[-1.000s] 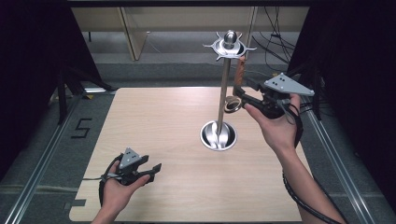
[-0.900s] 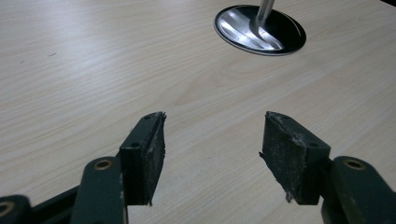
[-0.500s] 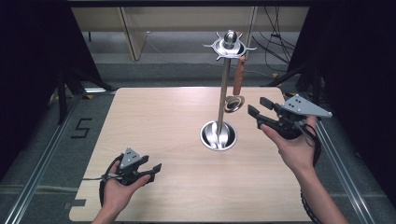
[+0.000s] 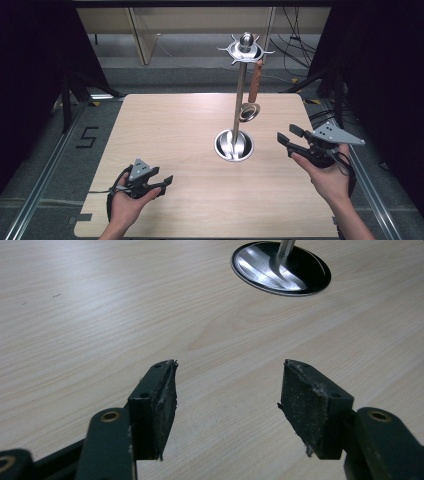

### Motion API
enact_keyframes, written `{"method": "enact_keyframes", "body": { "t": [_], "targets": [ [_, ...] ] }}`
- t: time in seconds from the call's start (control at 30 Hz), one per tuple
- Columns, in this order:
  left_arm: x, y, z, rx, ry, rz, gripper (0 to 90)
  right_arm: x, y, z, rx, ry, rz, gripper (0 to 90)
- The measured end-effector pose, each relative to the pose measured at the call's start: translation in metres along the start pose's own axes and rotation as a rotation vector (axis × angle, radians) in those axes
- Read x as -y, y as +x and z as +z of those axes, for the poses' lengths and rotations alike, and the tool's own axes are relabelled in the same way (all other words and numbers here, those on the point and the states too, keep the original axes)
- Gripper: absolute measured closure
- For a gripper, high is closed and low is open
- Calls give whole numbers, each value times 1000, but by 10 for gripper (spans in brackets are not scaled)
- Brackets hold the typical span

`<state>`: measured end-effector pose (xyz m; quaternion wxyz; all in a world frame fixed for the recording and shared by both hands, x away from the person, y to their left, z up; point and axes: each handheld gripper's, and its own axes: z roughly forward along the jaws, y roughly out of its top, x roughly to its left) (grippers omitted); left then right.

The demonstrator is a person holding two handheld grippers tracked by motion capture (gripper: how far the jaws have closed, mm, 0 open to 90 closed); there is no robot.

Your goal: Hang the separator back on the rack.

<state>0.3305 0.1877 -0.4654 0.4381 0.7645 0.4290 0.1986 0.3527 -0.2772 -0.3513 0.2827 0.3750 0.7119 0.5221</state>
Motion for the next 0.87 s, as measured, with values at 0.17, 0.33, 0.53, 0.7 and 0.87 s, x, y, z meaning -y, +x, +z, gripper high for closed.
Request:
{"method": "enact_keyframes", "body": {
  "t": [0.17, 0.33, 0.53, 0.7, 0.87],
  "targets": [
    [0, 0, 1, 4, 2, -2, 386, 24, -4, -5, 14, 42, 10, 483],
    [1, 0, 1, 4, 0, 0, 386, 46, -1, -6, -3, 99, 33, 482],
    [1, -1, 1, -3, 8, -1, 386, 72, 0, -7, -8, 154, 21, 481],
    [0, -1, 2, 19, 6, 11, 385, 82, -1, -8, -7, 147, 28, 475],
    [0, -1, 3, 24, 25, 41, 385, 85, -3, -8, -8, 135, 31, 463]
  ]
}}
